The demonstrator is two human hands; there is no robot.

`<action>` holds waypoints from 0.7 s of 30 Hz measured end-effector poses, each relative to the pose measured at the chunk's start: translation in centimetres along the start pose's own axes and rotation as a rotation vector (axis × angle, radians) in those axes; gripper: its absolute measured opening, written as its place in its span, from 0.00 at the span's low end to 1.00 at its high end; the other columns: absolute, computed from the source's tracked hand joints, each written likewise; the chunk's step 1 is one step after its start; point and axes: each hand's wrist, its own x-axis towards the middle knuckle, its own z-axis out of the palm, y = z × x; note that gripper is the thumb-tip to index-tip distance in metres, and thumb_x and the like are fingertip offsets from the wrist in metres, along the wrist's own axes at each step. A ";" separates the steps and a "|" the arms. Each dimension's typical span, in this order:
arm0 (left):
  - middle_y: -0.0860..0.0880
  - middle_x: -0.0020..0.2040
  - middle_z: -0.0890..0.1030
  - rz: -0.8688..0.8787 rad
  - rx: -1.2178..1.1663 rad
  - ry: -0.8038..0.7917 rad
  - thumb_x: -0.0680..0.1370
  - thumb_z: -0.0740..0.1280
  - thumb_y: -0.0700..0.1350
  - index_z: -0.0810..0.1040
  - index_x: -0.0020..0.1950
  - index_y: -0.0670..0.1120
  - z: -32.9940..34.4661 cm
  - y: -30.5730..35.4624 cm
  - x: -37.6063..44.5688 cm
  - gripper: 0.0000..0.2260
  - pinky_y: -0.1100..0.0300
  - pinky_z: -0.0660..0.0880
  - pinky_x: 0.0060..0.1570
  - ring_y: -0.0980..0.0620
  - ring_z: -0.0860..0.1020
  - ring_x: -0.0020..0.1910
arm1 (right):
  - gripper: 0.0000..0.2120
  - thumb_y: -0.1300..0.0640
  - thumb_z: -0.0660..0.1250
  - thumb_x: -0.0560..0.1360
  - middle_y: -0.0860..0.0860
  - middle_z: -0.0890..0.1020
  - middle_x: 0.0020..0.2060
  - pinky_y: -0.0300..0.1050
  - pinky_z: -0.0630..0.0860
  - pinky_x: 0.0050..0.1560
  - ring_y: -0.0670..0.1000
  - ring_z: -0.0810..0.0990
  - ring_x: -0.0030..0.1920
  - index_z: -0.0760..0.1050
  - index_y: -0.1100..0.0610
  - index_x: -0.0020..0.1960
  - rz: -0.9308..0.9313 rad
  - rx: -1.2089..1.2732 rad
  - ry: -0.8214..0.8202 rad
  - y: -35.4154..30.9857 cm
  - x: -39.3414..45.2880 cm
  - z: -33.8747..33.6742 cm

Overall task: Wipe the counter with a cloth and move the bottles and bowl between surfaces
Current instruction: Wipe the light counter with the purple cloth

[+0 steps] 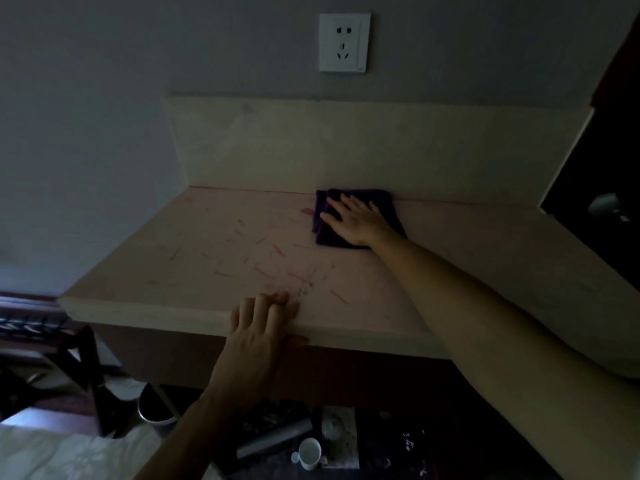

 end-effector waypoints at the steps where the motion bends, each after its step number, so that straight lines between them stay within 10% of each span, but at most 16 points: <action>1: 0.47 0.56 0.70 -0.007 0.003 -0.007 0.79 0.61 0.55 0.69 0.64 0.44 -0.1 0.2 -0.1 0.19 0.52 0.64 0.48 0.45 0.70 0.49 | 0.33 0.32 0.40 0.78 0.49 0.47 0.80 0.56 0.42 0.77 0.51 0.46 0.79 0.46 0.44 0.79 -0.002 -0.002 -0.002 -0.2 -1.0 0.1; 12: 0.47 0.56 0.75 -0.056 -0.034 -0.196 0.82 0.53 0.61 0.72 0.62 0.47 -2.4 -0.4 0.3 0.21 0.54 0.66 0.51 0.44 0.74 0.50 | 0.32 0.32 0.38 0.77 0.44 0.43 0.79 0.54 0.40 0.78 0.46 0.41 0.79 0.42 0.42 0.78 -0.144 -0.029 0.001 -2.8 -18.3 1.3; 21: 0.44 0.67 0.72 -0.229 -0.004 -0.247 0.79 0.51 0.66 0.74 0.68 0.48 -5.6 -10.0 1.8 0.29 0.49 0.65 0.59 0.43 0.73 0.61 | 0.31 0.31 0.39 0.77 0.45 0.46 0.79 0.54 0.42 0.77 0.47 0.45 0.79 0.46 0.40 0.78 -0.105 -0.021 0.003 -2.7 -8.9 1.0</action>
